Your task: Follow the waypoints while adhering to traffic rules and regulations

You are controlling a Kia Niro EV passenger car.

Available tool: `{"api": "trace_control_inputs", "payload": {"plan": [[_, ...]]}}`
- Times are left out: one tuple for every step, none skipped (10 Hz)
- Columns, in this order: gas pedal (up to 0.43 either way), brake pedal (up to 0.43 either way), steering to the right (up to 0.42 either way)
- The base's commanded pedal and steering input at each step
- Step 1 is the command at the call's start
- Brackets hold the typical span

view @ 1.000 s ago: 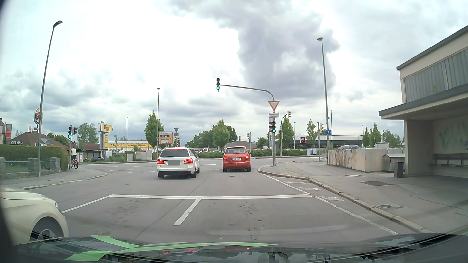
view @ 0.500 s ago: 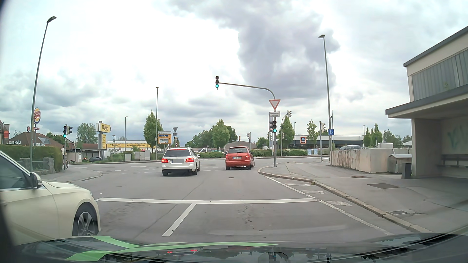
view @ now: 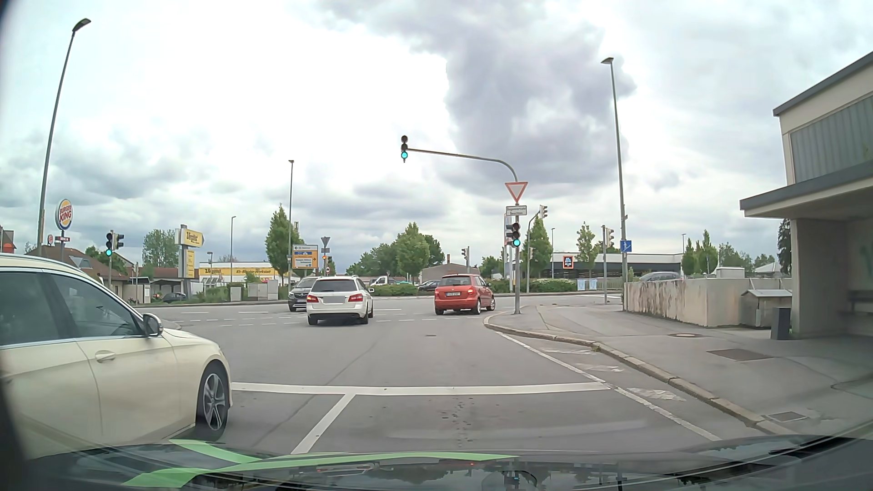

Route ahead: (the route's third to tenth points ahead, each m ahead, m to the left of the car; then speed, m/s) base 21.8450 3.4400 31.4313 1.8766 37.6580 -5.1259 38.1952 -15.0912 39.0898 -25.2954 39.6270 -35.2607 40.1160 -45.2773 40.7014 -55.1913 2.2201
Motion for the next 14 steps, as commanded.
{"api": "trace_control_inputs", "payload": {"plan": [[0.15, 0.0, -0.026], [0.15, 0.0, -0.026], [0.15, 0.0, -0.026], [0.138, 0.0, -0.026], [0.138, 0.0, -0.026], [0.138, 0.0, -0.026], [0.118, 0.0, -0.026], [0.11, 0.0, -0.026], [0.11, 0.0, -0.026], [0.11, 0.0, -0.027], [0.11, 0.0, -0.029], [0.11, 0.0, -0.028], [0.11, 0.0, -0.028], [0.11, 0.0, -0.027]]}}
